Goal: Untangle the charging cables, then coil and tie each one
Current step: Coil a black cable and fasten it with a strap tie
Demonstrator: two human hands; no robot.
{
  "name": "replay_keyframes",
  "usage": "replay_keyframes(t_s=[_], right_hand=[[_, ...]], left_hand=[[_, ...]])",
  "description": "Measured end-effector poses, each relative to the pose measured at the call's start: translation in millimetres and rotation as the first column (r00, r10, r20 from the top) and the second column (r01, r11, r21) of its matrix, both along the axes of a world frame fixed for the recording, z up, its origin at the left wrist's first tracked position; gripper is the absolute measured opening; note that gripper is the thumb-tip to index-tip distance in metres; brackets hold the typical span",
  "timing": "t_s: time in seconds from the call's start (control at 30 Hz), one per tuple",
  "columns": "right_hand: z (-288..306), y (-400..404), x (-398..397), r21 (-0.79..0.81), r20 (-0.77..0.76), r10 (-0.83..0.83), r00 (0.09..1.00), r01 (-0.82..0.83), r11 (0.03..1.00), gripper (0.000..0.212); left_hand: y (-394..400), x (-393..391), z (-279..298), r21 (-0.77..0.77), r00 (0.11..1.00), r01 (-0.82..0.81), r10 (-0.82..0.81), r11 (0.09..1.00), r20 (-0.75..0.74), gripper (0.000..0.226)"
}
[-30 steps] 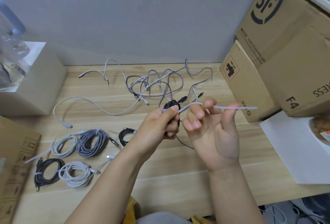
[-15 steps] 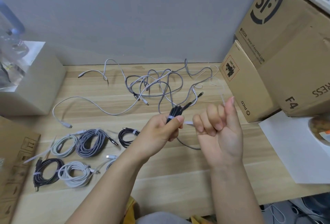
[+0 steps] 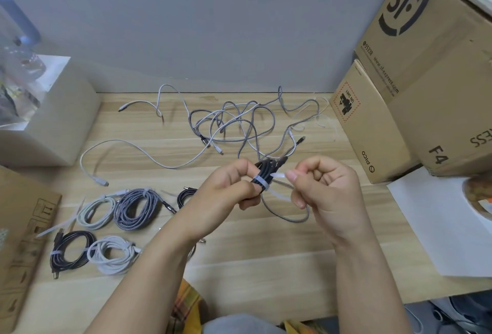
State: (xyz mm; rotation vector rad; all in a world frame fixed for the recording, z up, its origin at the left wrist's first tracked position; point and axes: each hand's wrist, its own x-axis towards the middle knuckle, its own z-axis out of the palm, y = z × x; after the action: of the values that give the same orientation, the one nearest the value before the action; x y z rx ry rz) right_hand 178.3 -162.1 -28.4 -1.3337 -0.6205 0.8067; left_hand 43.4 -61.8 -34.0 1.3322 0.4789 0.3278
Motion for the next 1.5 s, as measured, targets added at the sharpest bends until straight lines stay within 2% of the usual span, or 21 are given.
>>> replay_keyframes(t_s=[0.17, 0.27, 0.4, 0.53, 0.7, 0.8, 0.93, 1.03, 1.13, 1.27, 1.3, 1.33, 1.43, 1.5], right_hand=[[-0.4, -0.6, 2.9, -0.065, 0.093, 0.077, 0.993, -0.071, 0.995, 0.018], [0.9, -1.1, 6.2, -0.081, 0.092, 0.138, 0.986, -0.130, 0.988, 0.019], [2.1, -1.7, 12.9, -0.116, 0.093, 0.223, 0.970, -0.212, 0.970, 0.019], [2.0, -0.5, 14.5, -0.156, 0.101, 0.324, 0.941, -0.307, 0.939, 0.017], [-12.1, 2.4, -3.4, -0.059, 0.149, 0.182, 0.972, -0.175, 0.983, 0.016], [-25.3, 4.6, -16.8, -0.004, 0.169, 0.148, 0.974, -0.150, 0.989, 0.013], [-34.1, 5.7, -20.2, -0.042, 0.421, 0.132, 0.897, -0.126, 0.991, 0.019], [-36.0, 6.0, -20.2, -0.062, 0.622, 0.114, 0.775, -0.097, 0.993, 0.016], [-39.9, 7.1, -19.0, -0.109, 0.682, 0.100, 0.724, -0.035, 0.993, 0.013], [-45.5, 6.7, -21.0, -0.207, 0.801, 0.138, 0.583, 0.053, 0.977, 0.013], [-41.8, 6.8, -25.1, -0.217, 0.793, 0.144, 0.591, 0.054, 0.975, 0.011], [-34.6, 6.6, -31.2, -0.201, 0.756, 0.139, 0.639, 0.024, 0.979, 0.008], [-6.9, 6.5, -52.0, 0.005, 0.583, 0.101, 0.806, -0.128, 0.992, 0.014], [4.3, 3.6, -57.3, 0.086, 0.446, 0.091, 0.890, -0.144, 0.986, 0.018]], left_hand=[[0.2, -0.6, 1.8, 0.010, 0.999, 0.049, -0.049, 0.999, -0.011, 0.010], [2.5, -2.3, -3.8, 0.038, 0.995, 0.093, -0.092, 0.995, -0.028, 0.008], [3.2, -5.0, -6.0, 0.085, 0.978, 0.206, -0.202, 0.975, -0.061, 0.018], [3.6, -4.5, -7.8, 0.096, 0.974, 0.221, -0.214, 0.970, -0.074, 0.016], [6.9, -2.0, -11.4, 0.061, 0.988, 0.147, -0.144, 0.987, -0.054, 0.018], [8.9, -1.2, -16.9, 0.079, 0.992, 0.107, -0.101, 0.991, -0.072, 0.014], [9.7, -1.6, -23.5, 0.112, 0.986, 0.116, -0.101, 0.987, -0.134, 0.012], [10.3, -1.6, -26.8, 0.164, 0.983, 0.107, -0.079, 0.981, -0.167, 0.010], [10.1, -0.4, -32.2, 0.145, 0.978, 0.136, -0.110, 0.980, -0.175, 0.023], [7.8, 0.4, -37.6, 0.121, 0.970, 0.179, -0.155, 0.976, -0.187, 0.016], [7.0, 1.6, -37.5, 0.121, 0.971, 0.172, -0.147, 0.978, -0.188, 0.013], [5.7, 3.4, -38.2, 0.130, 0.969, 0.168, -0.139, 0.977, -0.203, 0.012], [-0.4, 6.9, -34.3, 0.200, 0.960, 0.181, -0.128, 0.963, -0.250, 0.010], [-5.4, 10.9, -31.4, 0.196, 0.957, 0.193, -0.141, 0.961, -0.252, 0.002]])
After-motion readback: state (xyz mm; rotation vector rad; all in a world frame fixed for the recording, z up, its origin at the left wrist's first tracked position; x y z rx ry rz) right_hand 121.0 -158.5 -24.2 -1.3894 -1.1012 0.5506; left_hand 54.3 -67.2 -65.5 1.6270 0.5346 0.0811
